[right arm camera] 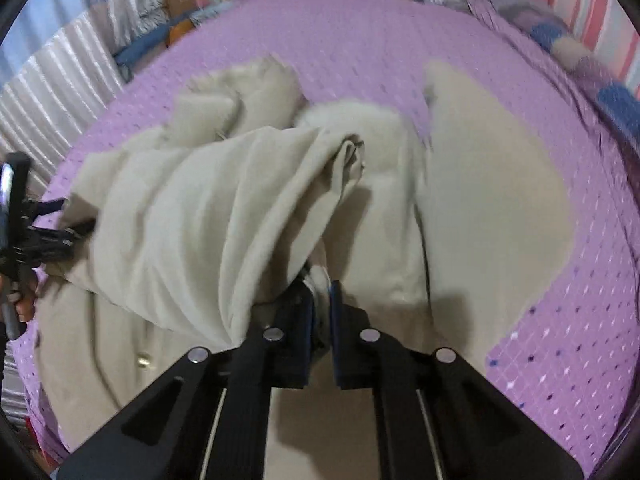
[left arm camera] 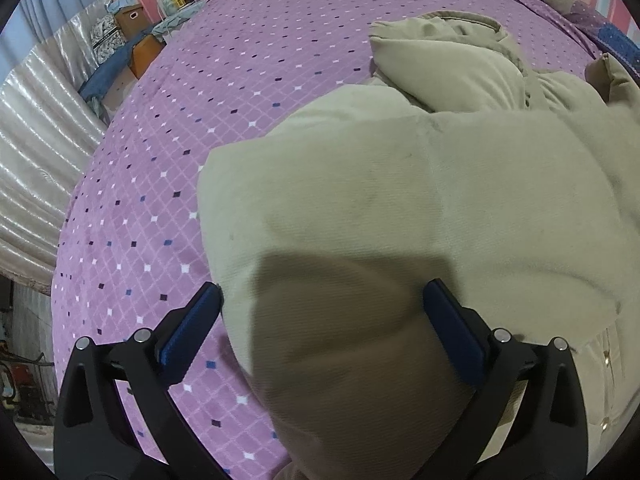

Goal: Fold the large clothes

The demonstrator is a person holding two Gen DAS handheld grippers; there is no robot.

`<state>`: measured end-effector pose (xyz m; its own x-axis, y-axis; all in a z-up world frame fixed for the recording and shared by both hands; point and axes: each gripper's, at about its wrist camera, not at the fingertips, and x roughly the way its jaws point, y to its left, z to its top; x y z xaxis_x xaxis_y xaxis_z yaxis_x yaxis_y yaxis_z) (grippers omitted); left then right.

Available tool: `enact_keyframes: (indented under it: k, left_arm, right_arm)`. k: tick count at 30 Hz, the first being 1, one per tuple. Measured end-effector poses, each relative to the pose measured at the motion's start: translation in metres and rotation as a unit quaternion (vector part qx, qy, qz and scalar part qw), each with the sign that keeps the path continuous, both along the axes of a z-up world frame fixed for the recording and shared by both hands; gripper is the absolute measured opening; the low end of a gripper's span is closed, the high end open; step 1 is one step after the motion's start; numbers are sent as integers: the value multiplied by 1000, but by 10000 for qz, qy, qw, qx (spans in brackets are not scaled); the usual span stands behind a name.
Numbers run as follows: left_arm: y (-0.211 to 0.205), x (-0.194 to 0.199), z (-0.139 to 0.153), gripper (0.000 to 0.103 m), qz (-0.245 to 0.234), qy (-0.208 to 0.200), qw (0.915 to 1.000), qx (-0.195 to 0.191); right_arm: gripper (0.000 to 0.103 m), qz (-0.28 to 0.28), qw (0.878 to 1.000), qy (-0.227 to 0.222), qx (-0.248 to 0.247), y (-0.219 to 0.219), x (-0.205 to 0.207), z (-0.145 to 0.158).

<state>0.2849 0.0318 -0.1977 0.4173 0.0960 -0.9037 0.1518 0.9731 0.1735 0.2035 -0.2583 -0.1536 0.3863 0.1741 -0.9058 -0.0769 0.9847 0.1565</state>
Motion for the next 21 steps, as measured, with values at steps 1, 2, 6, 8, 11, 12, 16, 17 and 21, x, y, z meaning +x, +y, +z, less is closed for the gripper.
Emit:
enact_keyframes:
  k: [1, 2, 6, 8, 11, 12, 16, 17, 21]
  left_arm:
    - [-2, 0, 1, 100, 7, -18, 10000, 12]
    - [-3, 0, 2, 100, 0, -36, 10000, 36]
    - [-8, -5, 5, 100, -116, -137, 9994, 302]
    - [-11, -7, 11, 100, -130, -248, 9989, 385]
    - [-11, -8, 24, 100, -64, -443, 9985, 316]
    - [-11, -9, 27, 100, -25, -484, 9985, 262]
    - [-5, -7, 45, 100, 190, -779, 9967, 117]
    - [-1, -1, 48, 100, 236, -785, 9966, 36]
    - [-3, 27, 46, 100, 400, -732, 9962, -238]
  right_arm:
    - [8, -130, 9998, 94, 118, -12, -2, -8]
    - [8, -257, 9994, 100, 192, -22, -3, -12]
    - [8, -888, 9960, -109, 90, -67, -12, -1]
    - [8, -814, 9960, -358, 50, -65, -12, 17]
    - [11, -485, 9949, -868, 138, -36, -1, 40]
    - [12, -406, 9940, -1001, 191, -22, 5, 44]
    - [64, 27, 9883, -1489, 343, 54, 39, 42]
    - [65, 149, 9867, -1585, 325, 66, 41, 40]
    - [72, 495, 9787, -1986, -141, 117, 50, 19]
